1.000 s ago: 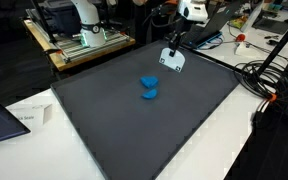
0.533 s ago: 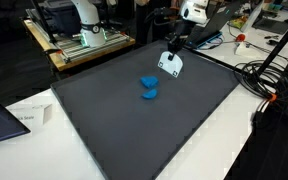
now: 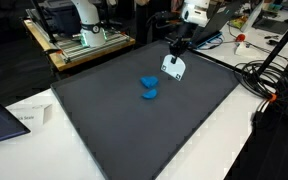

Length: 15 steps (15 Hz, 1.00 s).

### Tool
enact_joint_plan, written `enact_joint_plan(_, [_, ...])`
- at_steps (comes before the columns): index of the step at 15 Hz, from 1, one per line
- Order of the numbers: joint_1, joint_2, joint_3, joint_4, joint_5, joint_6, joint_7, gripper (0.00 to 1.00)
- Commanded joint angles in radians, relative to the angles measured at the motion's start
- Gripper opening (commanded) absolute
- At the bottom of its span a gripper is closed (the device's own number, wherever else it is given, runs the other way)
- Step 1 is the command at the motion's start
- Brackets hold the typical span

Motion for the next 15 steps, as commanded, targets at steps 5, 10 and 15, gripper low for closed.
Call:
enact_joint_plan(5, [0.068, 0.065, -0.112, -0.012, -0.103, 0.161, 0.268, 0.01])
enact_joint_plan(10, [0.128, 0.093, -0.179, -0.012, -0.21, 0.143, 0.466, 0.01])
enact_joint_plan(15, [0.177, 0.097, -0.205, -0.014, -0.353, 0.135, 0.656, 0.01])
